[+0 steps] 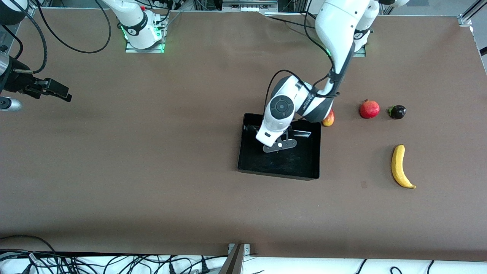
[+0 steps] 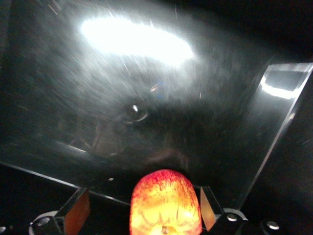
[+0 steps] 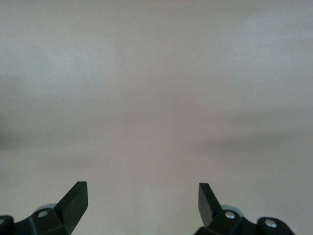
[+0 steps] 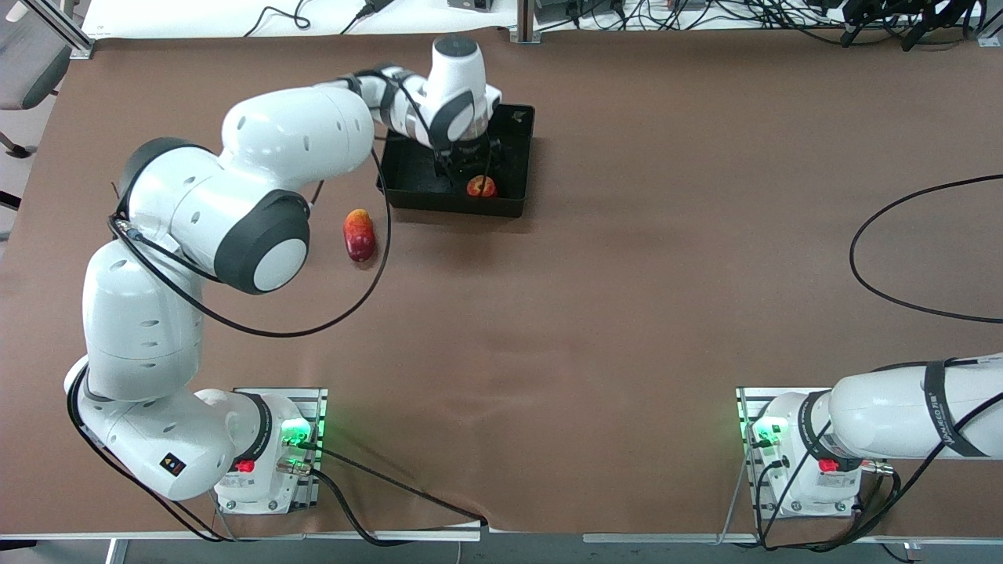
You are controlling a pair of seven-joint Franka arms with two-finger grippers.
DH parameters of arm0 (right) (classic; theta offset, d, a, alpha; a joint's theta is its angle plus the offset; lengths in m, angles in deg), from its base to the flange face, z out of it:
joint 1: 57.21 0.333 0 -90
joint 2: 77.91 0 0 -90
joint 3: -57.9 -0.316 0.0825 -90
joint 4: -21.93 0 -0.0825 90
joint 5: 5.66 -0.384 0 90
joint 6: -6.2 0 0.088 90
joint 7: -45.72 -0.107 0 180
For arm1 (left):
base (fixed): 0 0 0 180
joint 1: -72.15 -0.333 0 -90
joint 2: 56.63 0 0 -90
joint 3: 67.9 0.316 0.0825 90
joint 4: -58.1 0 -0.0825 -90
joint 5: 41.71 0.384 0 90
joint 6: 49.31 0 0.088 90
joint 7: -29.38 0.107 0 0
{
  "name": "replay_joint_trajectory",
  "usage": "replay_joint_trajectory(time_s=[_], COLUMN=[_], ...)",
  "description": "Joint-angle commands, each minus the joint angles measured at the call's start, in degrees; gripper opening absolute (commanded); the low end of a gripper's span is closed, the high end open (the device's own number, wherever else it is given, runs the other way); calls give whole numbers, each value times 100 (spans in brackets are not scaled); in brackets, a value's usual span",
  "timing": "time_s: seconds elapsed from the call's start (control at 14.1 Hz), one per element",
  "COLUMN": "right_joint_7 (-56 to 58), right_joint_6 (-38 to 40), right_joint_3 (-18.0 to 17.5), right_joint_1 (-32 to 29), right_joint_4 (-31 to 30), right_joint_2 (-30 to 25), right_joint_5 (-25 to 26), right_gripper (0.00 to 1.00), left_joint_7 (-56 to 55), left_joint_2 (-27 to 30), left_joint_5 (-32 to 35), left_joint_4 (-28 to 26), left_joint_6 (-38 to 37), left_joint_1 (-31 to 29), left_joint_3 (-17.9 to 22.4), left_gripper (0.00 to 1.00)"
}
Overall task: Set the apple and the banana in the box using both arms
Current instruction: 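Lower the apple into the box and open the left gripper, then move the left gripper to the yellow banana and grasp it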
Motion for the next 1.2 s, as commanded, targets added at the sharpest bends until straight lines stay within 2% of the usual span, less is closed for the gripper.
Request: replay_joint_trajectory(time_s=[0.0,0.14,0.35,0.64,0.85,1.13], right_joint_7=[58,50,-21,14,58,32], right_joint_6=[19,-8,-8,19,45,54], right_joint_3=[-129,-172,-172,-138,-111,-120], right_joint_1=[-104,-69,186,186,142,195], right_joint_4=[106,123,123,211,246,246], right_joint_2=[79,88,88,96,123,140], right_joint_5=[32,40,321,410,427,419], right_gripper=[100,100,100,100,100,100], left_joint_7=[64,684,1731,2909,4208,5581], left_joint_2=[135,214,390,444,558,531], left_joint_5=[-46,146,147,409,594,824], left_joint_4=[394,342,324,298,87,69], left_joint_6=[-540,-758,-1382,-1673,-1700,-1464], left_joint_1=[-445,-858,-1508,-2229,-2949,-3855], left_joint_3=[-2,-28,-19,16,16,51], left_gripper=[100,100,100,100,100,100])
